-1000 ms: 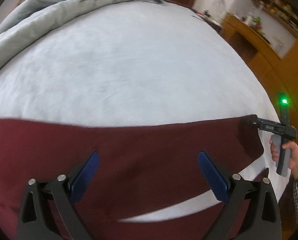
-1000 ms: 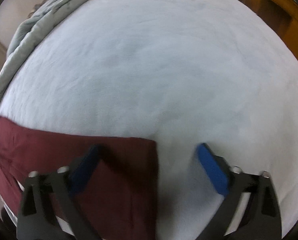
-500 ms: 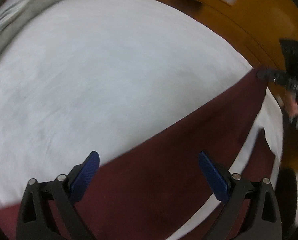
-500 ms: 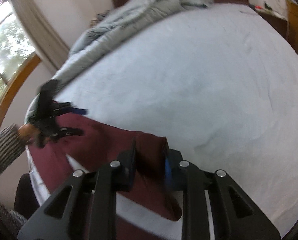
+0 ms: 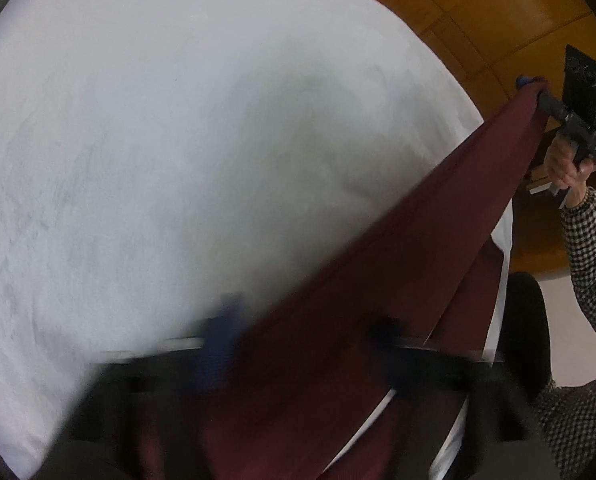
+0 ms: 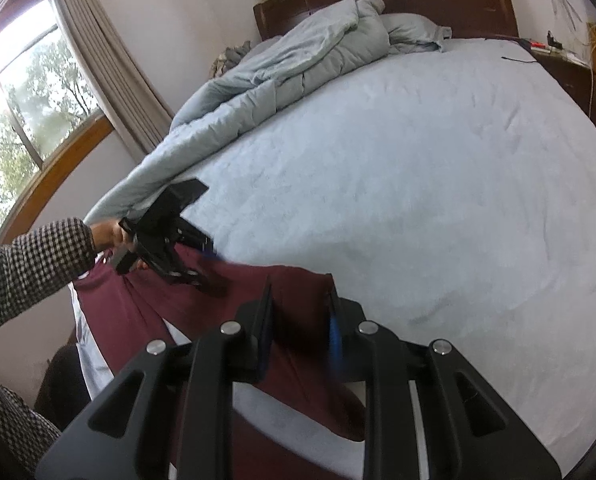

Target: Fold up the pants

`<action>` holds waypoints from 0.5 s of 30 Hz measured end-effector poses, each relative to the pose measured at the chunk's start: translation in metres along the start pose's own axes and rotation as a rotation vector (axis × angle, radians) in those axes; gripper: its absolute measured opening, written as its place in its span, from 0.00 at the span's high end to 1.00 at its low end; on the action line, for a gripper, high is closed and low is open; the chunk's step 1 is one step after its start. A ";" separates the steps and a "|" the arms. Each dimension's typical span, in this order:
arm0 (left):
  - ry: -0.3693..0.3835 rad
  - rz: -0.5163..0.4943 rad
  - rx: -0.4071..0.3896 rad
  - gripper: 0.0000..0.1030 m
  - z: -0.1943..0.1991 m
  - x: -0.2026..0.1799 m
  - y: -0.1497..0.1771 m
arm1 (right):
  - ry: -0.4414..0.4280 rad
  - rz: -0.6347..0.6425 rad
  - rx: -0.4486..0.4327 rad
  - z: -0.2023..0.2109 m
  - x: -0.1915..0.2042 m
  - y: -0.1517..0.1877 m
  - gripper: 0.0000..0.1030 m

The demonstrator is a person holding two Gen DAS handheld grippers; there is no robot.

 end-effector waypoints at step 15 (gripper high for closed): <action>-0.463 0.024 -0.299 0.87 0.062 -0.163 0.124 | 0.109 -0.003 -0.001 0.028 0.031 0.085 0.79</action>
Point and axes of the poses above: each gripper's, at about its wrist camera, not at the fingertips, and z roughly against the way its jaws point, x to its left, y to its underside, the point moved 1 cm from there along -z, roughly the way its jaws point, and after that the axes turned 6 degrees about -y, right-handed, at the moved point
